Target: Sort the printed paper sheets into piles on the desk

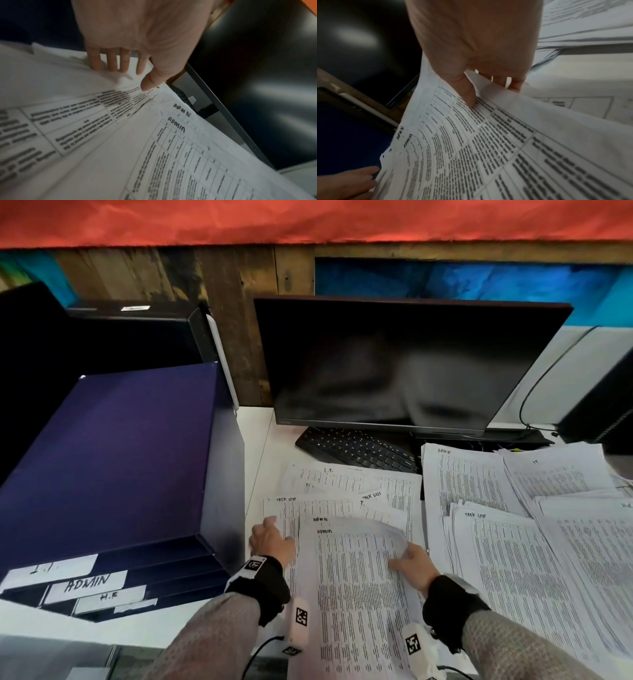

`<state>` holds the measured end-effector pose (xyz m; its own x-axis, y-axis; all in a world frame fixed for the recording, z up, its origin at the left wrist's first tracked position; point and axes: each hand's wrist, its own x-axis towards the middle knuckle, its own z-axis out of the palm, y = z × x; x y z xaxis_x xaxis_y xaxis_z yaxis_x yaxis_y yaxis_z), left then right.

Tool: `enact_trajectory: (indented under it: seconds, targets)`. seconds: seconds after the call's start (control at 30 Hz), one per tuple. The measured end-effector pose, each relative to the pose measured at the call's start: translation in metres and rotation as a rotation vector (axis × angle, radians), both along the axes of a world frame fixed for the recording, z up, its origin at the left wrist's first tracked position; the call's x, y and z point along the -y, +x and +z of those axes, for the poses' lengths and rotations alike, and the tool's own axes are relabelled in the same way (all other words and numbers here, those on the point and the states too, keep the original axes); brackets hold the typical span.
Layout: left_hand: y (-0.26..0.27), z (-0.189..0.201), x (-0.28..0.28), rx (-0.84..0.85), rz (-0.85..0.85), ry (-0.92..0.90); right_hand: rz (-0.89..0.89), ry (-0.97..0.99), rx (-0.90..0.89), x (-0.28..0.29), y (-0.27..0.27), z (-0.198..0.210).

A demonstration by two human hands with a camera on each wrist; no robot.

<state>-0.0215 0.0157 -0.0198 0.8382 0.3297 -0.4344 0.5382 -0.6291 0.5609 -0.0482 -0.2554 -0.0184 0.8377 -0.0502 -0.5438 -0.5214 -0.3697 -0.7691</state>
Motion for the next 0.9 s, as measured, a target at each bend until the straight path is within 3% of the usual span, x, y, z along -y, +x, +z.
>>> enact_trajectory:
  seconds: [0.2, 0.3, 0.37, 0.57, 0.77, 0.9]
  targets:
    - [0.009, -0.001, -0.003, 0.027, 0.163, -0.057, 0.078, -0.042, 0.016, 0.007, -0.004, -0.013]
    - [0.006, -0.009, -0.006, 0.227, 0.172, -0.052, 0.074, 0.011, 0.034, 0.007, -0.005, -0.004]
    - [0.003, -0.009, -0.005, 0.355, 0.174, -0.141, 0.059, 0.06, 0.04, 0.009, -0.005, -0.001]
    - [0.001, -0.014, 0.009, 0.217, -0.12, -0.508, -0.072, 0.107, 0.04, 0.019, 0.0, 0.001]
    - [0.007, -0.016, 0.024, 0.14, -0.334, -0.215, -0.142, 0.1, 0.027, 0.028, -0.007, -0.005]
    - [0.012, -0.016, 0.027, 0.053, -0.248, -0.1, -0.155, 0.112, 0.025, 0.026, -0.01, -0.006]
